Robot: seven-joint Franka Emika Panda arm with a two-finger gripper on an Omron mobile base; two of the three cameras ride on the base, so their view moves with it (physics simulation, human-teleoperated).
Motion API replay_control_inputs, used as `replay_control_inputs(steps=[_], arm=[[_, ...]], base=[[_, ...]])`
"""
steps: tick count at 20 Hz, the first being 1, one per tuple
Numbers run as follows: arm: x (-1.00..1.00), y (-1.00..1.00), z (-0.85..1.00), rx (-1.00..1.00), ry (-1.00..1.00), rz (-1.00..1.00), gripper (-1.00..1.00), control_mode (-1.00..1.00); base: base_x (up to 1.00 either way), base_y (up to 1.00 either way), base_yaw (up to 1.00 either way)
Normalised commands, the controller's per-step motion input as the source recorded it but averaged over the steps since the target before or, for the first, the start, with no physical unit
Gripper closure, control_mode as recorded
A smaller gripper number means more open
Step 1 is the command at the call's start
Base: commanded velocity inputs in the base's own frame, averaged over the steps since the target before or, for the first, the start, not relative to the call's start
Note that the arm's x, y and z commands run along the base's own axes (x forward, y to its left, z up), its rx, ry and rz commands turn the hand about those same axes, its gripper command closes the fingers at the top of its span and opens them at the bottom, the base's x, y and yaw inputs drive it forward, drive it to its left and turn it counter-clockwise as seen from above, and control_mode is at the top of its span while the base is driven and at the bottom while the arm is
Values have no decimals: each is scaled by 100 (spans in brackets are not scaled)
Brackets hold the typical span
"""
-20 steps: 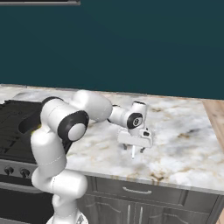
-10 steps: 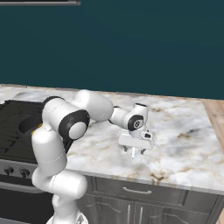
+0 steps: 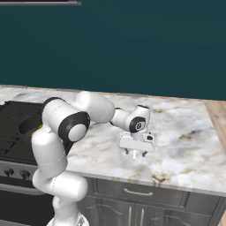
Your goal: Put the lemon and lemon in the pot. Retrieve the spatula and lightly stir the vegetables in the pot.
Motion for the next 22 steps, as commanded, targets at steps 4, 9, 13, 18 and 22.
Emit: replay_control_inputs(steps=[4, 9, 13, 18, 22], arm=[[-2, 1, -20, 0, -2, 3, -100, -100], [0, 0, -26, 0, -4, 1, -100, -100], [0, 0, -17, 0, -1, 0, -100, -100], [0, 1, -7, 0, -1, 0, -100, -100], [0, 5, 0, 0, -10, 0, -100, -100]], base=[[0, 0, 0], [0, 0, 0], [0, 0, 0], [0, 0, 0], [0, 0, 0]])
